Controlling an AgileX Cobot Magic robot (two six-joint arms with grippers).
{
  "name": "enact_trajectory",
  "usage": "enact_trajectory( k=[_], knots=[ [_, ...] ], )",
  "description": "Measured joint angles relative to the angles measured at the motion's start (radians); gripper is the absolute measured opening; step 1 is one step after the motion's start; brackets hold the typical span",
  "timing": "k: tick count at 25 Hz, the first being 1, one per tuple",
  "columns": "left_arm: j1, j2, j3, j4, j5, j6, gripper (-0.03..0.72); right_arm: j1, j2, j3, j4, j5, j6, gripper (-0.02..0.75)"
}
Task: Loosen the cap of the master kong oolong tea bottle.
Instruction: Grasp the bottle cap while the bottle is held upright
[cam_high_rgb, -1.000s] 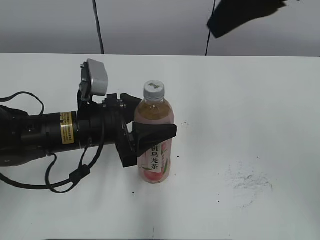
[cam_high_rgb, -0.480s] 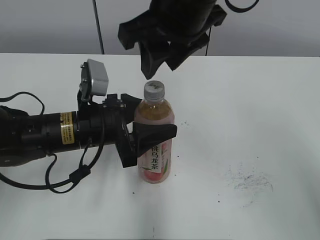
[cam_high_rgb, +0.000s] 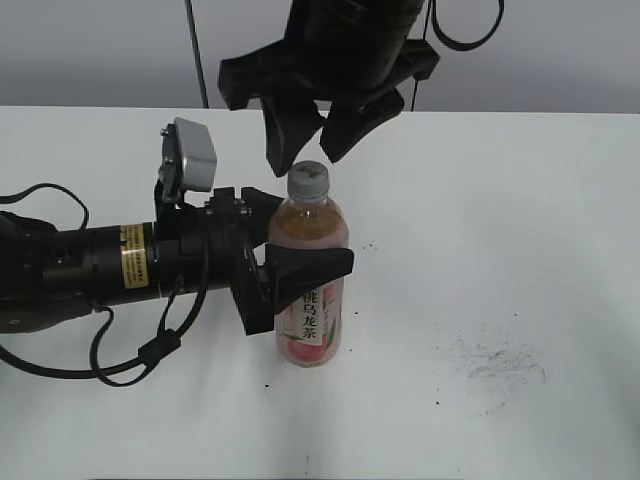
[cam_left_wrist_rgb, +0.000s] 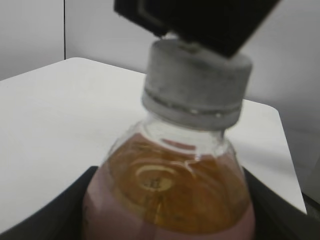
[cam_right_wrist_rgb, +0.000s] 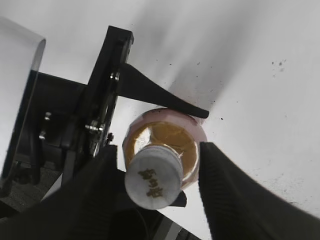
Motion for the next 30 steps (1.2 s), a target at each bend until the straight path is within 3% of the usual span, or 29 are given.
enact_trajectory(
  k=[13,22,30],
  knots=[
    [0.000,0.000,0.000,0.000,0.000,0.000,0.449,0.002,0.003,0.058,0.032,0.001,0.004,0.396],
    [0.000,0.000,0.000,0.000,0.000,0.001,0.449,0.002,-0.010,0.060,0.030,0.002,0.004,0.283],
    [0.000,0.000,0.000,0.001,0.000,0.001,0.449,0.002,-0.010,0.061,0.039,0.002,-0.111,0.281]
  ],
)
